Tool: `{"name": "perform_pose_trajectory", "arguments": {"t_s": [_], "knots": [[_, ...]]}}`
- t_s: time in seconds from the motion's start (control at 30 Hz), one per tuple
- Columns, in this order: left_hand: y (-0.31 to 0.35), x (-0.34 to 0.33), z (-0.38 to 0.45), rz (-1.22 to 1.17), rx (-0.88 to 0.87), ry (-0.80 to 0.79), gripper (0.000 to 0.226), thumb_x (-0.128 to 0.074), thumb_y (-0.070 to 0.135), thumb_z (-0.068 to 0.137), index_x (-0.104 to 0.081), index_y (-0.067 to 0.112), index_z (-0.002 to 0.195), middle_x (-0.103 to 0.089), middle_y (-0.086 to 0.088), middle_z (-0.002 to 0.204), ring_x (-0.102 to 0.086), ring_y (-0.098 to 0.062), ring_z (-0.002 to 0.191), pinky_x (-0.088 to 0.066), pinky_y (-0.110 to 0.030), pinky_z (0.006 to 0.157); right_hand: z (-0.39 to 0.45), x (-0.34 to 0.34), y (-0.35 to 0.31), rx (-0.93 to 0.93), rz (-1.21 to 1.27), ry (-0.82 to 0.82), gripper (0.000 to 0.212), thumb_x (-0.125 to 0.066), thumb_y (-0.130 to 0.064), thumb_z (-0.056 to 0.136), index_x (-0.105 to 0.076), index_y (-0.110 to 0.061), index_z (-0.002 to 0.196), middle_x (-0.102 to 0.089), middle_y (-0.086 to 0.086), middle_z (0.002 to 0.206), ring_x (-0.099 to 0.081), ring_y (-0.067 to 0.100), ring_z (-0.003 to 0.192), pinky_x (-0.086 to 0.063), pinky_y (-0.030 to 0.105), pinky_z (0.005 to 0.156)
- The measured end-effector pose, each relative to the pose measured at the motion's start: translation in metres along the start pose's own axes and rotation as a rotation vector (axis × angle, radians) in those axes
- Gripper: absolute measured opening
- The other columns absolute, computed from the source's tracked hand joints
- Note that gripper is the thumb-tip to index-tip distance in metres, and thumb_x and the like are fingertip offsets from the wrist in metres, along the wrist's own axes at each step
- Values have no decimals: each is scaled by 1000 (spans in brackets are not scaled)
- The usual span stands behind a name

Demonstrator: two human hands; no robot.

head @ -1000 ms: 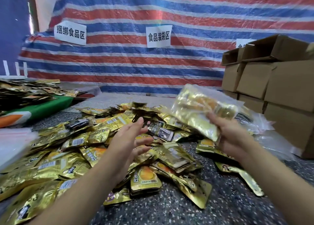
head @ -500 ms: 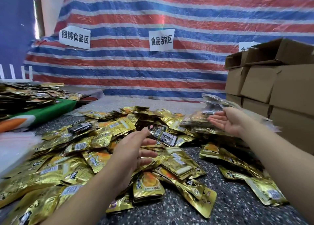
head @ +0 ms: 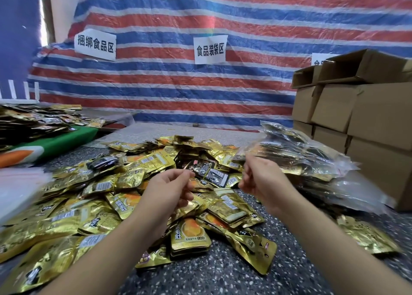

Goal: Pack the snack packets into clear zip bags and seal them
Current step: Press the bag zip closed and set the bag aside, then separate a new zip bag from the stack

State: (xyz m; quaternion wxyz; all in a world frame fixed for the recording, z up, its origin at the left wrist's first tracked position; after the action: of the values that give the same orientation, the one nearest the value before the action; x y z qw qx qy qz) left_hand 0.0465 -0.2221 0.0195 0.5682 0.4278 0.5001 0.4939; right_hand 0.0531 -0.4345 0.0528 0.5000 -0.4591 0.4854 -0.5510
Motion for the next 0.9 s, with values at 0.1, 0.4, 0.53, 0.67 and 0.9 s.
{"name": "perform_pose_trajectory", "arguments": {"t_s": [0.1, 0.4, 0.53, 0.67, 0.9], "knots": [[4, 0, -2, 88, -25, 17, 37, -48, 43, 100, -65, 11, 90, -50, 4, 44, -46, -14, 47, -33, -25, 46, -18, -23, 16, 31, 29, -60, 31, -48, -26, 103, -57, -7, 81, -60, 2, 65, -58, 11, 52, -48, 24, 51], [18, -3, -11, 241, -251, 111, 44, -46, 40, 101, -63, 16, 68, -50, 4, 46, -44, -8, 39, -38, -24, 45, -36, -35, 37, 32, -161, -77, 57, -38, -54, 99, -46, -14, 60, -48, 3, 41, -42, 14, 36, -40, 19, 42], [32, 11, -9, 271, -286, 187, 30, -47, 32, 102, -65, 16, 85, -56, 1, 52, -50, -12, 46, -43, -26, 48, -38, -38, 32, 83, -139, -95, 66, -31, -56, 99, -44, -20, 45, -45, 5, 38, -39, 14, 34, -38, 16, 41], [51, 47, 4, 343, -282, 317, 53, -37, 50, 102, -58, 12, 71, -51, 2, 42, -45, -7, 35, -36, -19, 39, -41, -42, 24, 184, -117, -115, 66, -33, -47, 104, -47, -21, 44, -43, 2, 37, -37, 12, 34, -40, 21, 46], [76, 180, 40, 1035, -280, 633, 17, -54, 17, 98, -67, 6, 93, -65, -10, 86, -58, -32, 84, -43, -36, 71, -41, -41, 27, 202, -223, -115, 66, -37, -42, 105, -52, -22, 44, -45, 1, 39, -38, 16, 38, -34, 24, 43]]}}
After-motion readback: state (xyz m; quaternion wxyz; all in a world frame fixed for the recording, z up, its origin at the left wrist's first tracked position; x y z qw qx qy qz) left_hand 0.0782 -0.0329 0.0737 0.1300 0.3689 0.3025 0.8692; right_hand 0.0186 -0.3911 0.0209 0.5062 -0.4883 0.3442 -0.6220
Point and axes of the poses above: each hand's wrist, its own z-axis towards the middle knuckle, its own x-axis out of the back of the hand, y = z × x, the point moved 7 cm from there along z, towards the middle knuckle
